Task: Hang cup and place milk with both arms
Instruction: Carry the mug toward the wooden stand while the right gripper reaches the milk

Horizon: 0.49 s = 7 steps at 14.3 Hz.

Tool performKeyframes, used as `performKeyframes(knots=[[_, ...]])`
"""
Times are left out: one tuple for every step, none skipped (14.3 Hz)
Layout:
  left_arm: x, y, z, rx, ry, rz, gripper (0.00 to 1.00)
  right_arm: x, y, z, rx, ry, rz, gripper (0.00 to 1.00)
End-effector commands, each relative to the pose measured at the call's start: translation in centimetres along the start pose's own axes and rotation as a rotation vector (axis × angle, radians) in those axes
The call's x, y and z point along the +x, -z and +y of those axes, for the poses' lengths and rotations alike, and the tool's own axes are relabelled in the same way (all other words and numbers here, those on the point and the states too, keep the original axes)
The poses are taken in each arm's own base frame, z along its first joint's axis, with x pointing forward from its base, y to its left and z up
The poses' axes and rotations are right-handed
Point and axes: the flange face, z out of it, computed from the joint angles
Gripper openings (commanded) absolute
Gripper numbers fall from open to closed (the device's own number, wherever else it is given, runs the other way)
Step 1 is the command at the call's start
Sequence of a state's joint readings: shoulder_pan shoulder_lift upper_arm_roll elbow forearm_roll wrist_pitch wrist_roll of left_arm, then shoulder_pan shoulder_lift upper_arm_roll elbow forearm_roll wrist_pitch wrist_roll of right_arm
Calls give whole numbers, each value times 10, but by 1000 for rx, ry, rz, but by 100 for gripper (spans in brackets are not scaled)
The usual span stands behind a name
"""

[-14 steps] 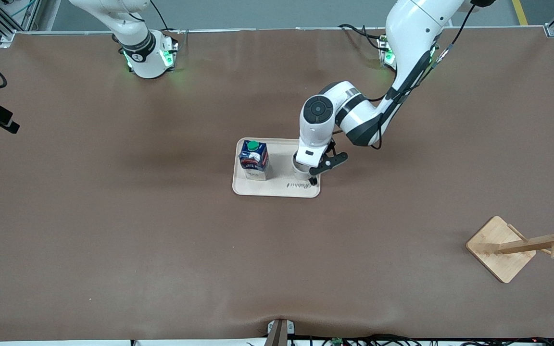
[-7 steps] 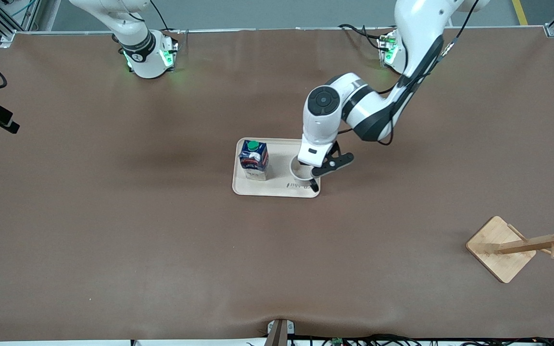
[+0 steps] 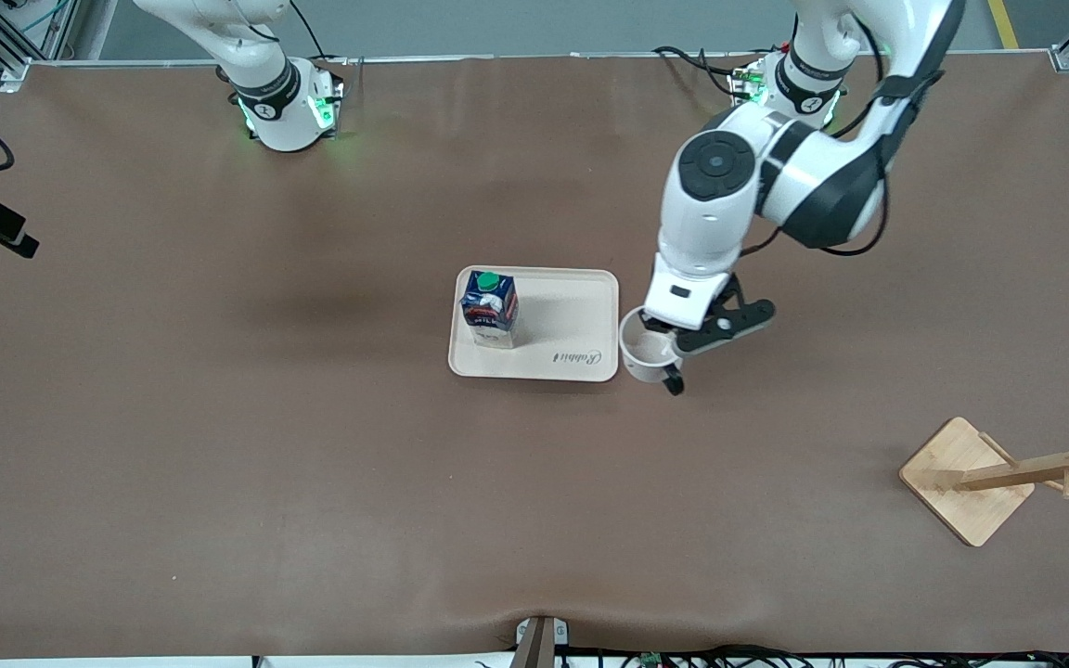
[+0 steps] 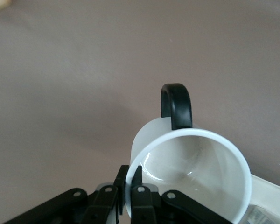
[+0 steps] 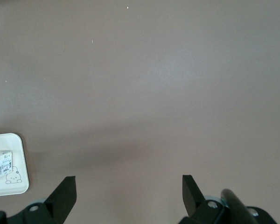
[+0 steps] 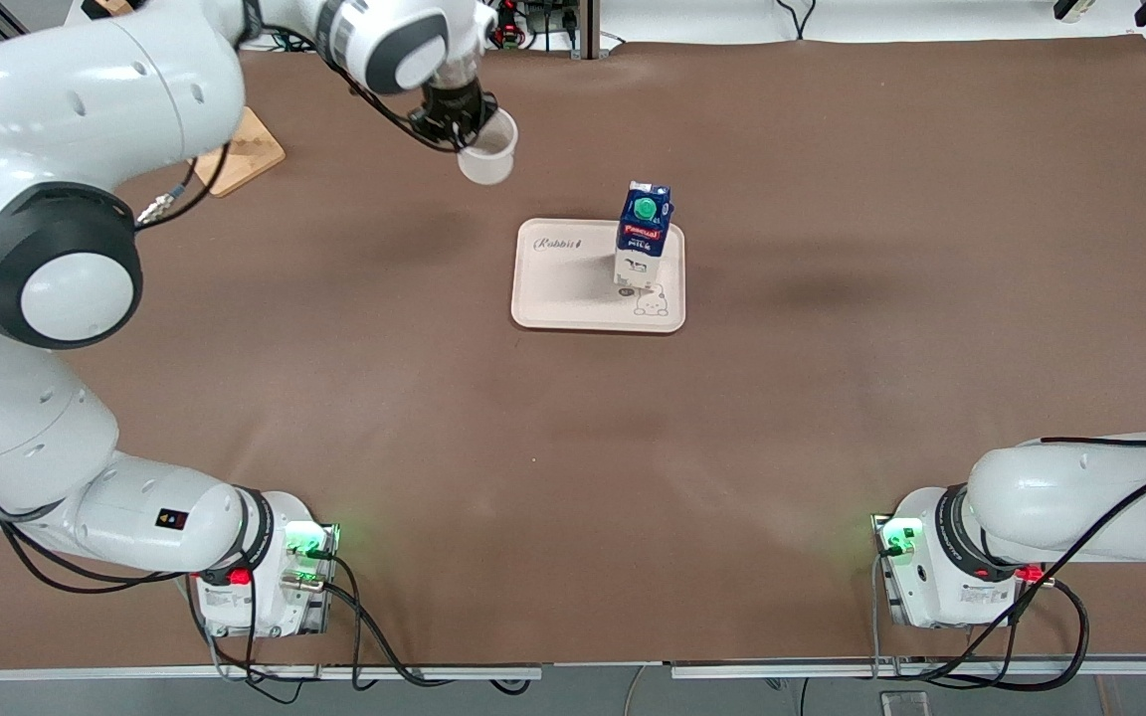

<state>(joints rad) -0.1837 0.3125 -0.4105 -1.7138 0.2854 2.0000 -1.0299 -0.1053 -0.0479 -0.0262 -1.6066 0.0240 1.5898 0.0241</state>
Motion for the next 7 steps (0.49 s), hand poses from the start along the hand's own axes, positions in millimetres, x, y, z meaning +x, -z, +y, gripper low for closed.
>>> performKeyframes(knots=[[24,21,-20,18,-50,3,0,2,5,4,18,-2,4,100],[37,26,-32,15,-53,10,0,3,4,3,16,1,1,100],[47,29,-41,15,-69,14,0,3,4,2,16,2,3,100],[57,30,-52,16,-78,16,0,4,4,3,16,1,3,100],[69,32,-65,15,-82,20,0,5,1,3,16,-1,1,100],[77,33,-73,16,-98,21,0,11,-12,2,16,1,-22,100],[85,34,-85,24,-105,18,0,21,-35,-3,15,9,-63,100]])
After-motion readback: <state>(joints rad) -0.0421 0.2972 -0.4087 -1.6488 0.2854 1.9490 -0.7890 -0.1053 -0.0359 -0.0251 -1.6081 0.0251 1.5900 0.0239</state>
